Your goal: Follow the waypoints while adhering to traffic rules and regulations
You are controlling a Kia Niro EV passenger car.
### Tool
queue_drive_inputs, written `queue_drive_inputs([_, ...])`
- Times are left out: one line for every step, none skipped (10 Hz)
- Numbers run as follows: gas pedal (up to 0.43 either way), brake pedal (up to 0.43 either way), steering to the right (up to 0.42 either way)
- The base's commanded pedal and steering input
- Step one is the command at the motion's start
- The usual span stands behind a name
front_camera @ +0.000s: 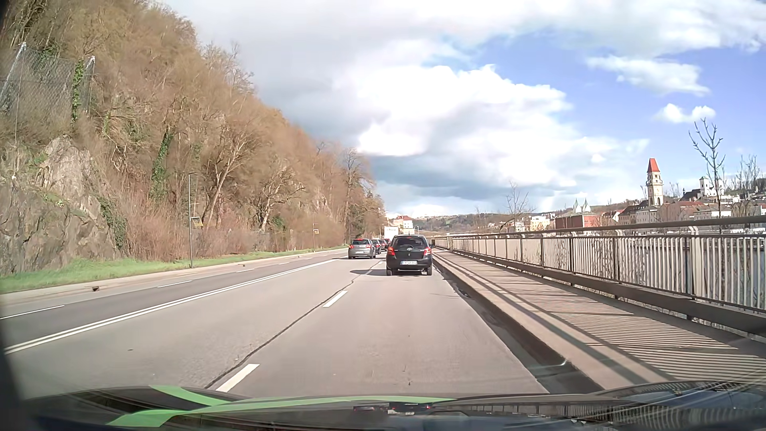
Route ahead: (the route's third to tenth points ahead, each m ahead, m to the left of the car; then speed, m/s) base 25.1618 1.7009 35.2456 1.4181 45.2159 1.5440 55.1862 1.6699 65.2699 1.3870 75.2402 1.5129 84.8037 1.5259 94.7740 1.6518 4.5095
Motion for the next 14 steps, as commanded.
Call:
queue_drive_inputs([0.0, 0.0, 0.0])
queue_drive_inputs([0.0, 0.0, 0.0])
queue_drive_inputs([0.0, 0.0, 0.0])
queue_drive_inputs([0.0, 0.0, 0.0])
queue_drive_inputs([0.0, 0.0, 0.0])
queue_drive_inputs([0.0, 0.0, 0.0])
queue_drive_inputs([0.0, 0.0, 0.0])
queue_drive_inputs([0.0, 0.0, 0.0])
queue_drive_inputs([0.0, 0.0, 0.0])
queue_drive_inputs([0.0, 0.0, 0.0])
queue_drive_inputs([0.0, 0.0, -0.003])
queue_drive_inputs([0.0, 0.0, -0.003])
queue_drive_inputs([0.0, 0.0, -0.003])
queue_drive_inputs([0.0, 0.0, -0.003])
